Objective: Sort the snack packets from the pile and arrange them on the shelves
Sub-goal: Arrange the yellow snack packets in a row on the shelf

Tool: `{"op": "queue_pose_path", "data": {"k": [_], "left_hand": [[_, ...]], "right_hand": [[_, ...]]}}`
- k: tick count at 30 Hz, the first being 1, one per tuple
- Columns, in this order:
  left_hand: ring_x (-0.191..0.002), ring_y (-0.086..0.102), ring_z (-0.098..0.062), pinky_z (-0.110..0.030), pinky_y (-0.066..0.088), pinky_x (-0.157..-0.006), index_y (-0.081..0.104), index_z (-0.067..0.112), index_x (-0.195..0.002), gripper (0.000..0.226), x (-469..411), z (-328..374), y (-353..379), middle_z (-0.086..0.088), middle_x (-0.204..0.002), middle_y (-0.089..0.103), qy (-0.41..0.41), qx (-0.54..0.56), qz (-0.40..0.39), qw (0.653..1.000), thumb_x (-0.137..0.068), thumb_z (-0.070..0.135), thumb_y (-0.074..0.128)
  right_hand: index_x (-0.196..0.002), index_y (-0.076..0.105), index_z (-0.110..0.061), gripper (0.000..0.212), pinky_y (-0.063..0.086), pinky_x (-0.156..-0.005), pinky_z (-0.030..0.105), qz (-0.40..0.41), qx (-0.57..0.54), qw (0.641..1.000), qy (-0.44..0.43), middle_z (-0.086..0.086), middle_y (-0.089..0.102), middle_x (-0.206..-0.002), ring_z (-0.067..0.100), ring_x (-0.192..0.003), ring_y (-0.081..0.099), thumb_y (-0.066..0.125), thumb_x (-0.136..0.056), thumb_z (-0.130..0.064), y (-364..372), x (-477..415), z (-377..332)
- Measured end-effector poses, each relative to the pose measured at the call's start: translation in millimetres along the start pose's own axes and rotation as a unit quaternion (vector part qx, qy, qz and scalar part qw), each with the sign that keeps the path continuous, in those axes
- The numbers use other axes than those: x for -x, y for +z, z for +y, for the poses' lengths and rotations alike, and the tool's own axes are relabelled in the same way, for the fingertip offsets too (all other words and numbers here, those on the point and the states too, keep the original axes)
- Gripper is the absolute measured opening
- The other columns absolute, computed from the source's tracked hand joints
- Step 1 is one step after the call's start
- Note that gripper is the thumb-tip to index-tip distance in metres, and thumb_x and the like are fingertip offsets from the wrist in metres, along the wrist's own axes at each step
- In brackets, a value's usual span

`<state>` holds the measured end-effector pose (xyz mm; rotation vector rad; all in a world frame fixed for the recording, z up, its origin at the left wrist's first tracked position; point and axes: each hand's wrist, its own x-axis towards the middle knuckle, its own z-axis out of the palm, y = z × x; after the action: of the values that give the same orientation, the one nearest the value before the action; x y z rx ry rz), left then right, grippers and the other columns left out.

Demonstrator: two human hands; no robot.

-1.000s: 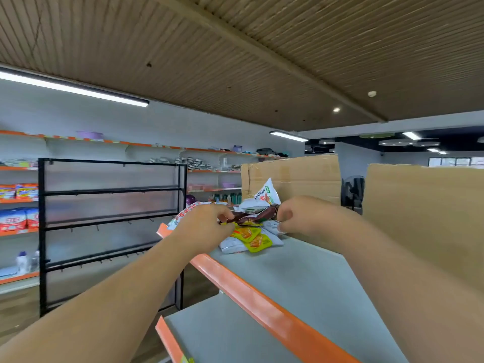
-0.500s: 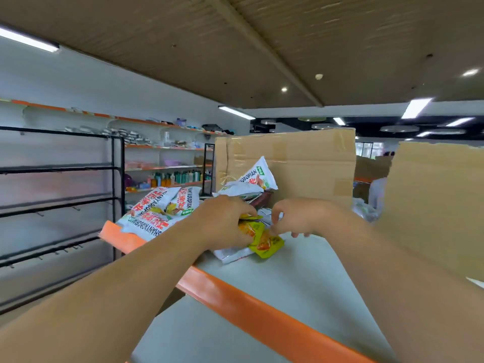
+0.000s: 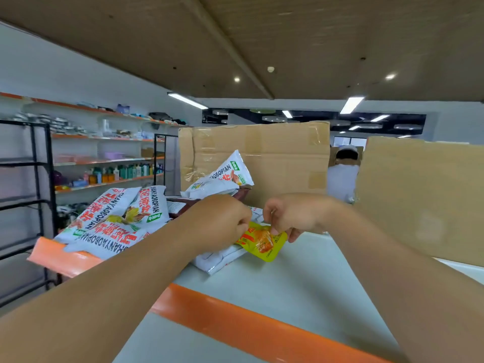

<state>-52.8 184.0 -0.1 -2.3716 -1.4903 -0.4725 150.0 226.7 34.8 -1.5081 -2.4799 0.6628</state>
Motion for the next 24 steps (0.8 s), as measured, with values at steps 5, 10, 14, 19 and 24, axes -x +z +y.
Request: {"op": "queue_pose_path", "data": {"k": [5,10,14,19,24], "left_hand": [[-0.078,0.055,-0.02,-0.04,0.044,-0.07,0.054,0.024,-0.083,0.019,-17.5,29.7,1.3,0.002,-0.082,0.059,0.058,0.035,0.038,0.997,-0.1,0.03,0.052],[-0.087,0.054,-0.014,-0.035,0.042,-0.074,0.066,0.025,-0.096,0.012,-41.3,86.3,8.6,0.006,-0.091,0.065,0.148,0.134,0.057,0.978,-0.101,0.03,0.056],[-0.08,0.06,-0.002,-0.03,0.053,-0.076,0.071,0.032,-0.091,0.008,-61.0,113.8,12.7,0.017,-0.086,0.068,0.161,0.2,-0.119,0.959,-0.092,0.039,0.066],[-0.071,0.056,-0.003,-0.025,0.046,-0.067,0.07,0.032,-0.102,0.033,-75.4,116.9,27.2,0.016,-0.086,0.066,0.113,0.219,-0.193,0.95,-0.089,0.061,0.065],[-0.101,0.058,-0.008,-0.03,0.048,-0.093,0.054,0.057,-0.13,0.045,-72.6,118.7,37.9,0.019,-0.116,0.059,0.104,0.185,-0.223,0.951,-0.088,0.073,0.054]], "right_hand": [[-0.099,0.055,-0.018,0.023,0.054,-0.063,0.031,-0.007,-0.031,0.999,0.044,0.007,0.058,-0.093,0.021,-0.072,0.058,0.064,-0.092,0.001,-27.3,24.3,41.4],[-0.099,0.056,-0.017,0.028,0.055,-0.058,0.03,-0.021,-0.032,0.991,0.127,0.011,0.055,-0.09,0.025,-0.073,0.057,0.072,-0.082,-0.003,-56.9,68.2,86.2],[-0.097,0.056,-0.016,0.03,0.054,-0.06,0.029,-0.043,-0.03,0.971,0.231,0.011,0.058,-0.083,0.021,-0.063,0.06,0.073,-0.073,-0.011,-64.8,105.1,119.9],[-0.087,0.059,-0.014,0.022,0.052,-0.063,0.03,-0.061,0.042,0.952,0.298,0.004,0.059,-0.075,0.02,-0.062,0.06,0.071,-0.093,-0.031,-49.1,116.9,143.7],[-0.089,0.057,-0.018,0.047,0.057,-0.07,0.033,-0.045,0.123,0.957,0.258,0.002,0.059,-0.086,0.02,-0.076,0.06,0.075,-0.079,-0.06,-39.5,107.3,129.0]]}}
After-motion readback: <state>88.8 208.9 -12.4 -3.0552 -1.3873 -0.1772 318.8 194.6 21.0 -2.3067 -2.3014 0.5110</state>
